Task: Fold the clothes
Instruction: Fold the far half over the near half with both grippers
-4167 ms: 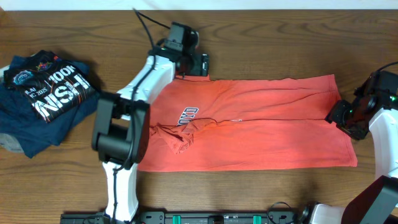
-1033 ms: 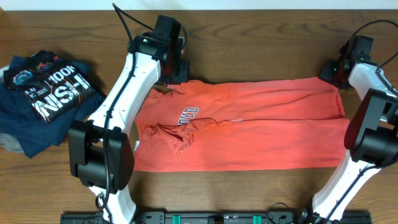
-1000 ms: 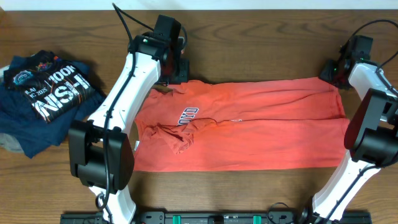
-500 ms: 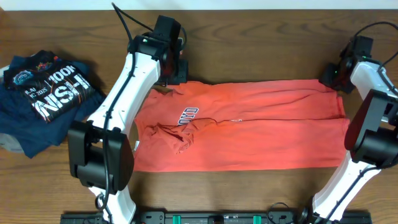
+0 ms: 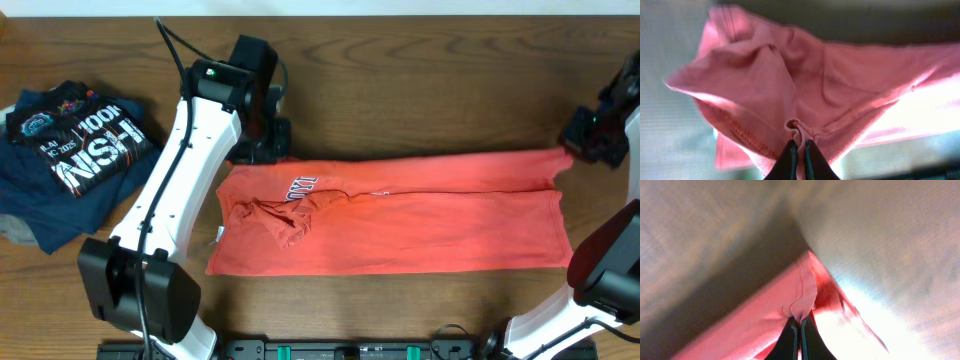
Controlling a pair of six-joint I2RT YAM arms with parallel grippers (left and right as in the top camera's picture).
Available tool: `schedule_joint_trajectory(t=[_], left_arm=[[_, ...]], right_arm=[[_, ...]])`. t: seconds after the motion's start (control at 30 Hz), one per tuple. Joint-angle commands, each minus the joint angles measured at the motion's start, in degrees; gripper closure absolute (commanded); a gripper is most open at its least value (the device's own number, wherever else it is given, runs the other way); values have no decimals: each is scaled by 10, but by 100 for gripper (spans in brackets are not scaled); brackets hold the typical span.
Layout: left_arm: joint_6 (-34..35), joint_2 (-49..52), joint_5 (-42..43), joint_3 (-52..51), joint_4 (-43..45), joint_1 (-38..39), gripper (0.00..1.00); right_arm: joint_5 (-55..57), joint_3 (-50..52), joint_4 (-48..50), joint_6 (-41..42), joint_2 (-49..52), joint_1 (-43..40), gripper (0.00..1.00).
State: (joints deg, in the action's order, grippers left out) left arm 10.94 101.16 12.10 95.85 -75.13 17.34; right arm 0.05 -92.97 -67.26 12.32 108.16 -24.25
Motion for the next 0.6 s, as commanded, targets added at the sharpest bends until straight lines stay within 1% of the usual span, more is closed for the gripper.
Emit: schedule_joint_trajectory(t=[0.0,0.13,0.23,0.57], left_arm=[[7,0,21,8,-46,-2,94],[7,0,25,7,-106,1,94],[7,0,25,1,-130,8,94],[18,0,25,-23,-134,59,94]], right_arm=[[32,0,-36,-9,6,-13,99],[74,0,-89,-9,6,-16,99],[90,0,-117,-8,6,-16,99],[127,15,-144,-8,6,-16,99]])
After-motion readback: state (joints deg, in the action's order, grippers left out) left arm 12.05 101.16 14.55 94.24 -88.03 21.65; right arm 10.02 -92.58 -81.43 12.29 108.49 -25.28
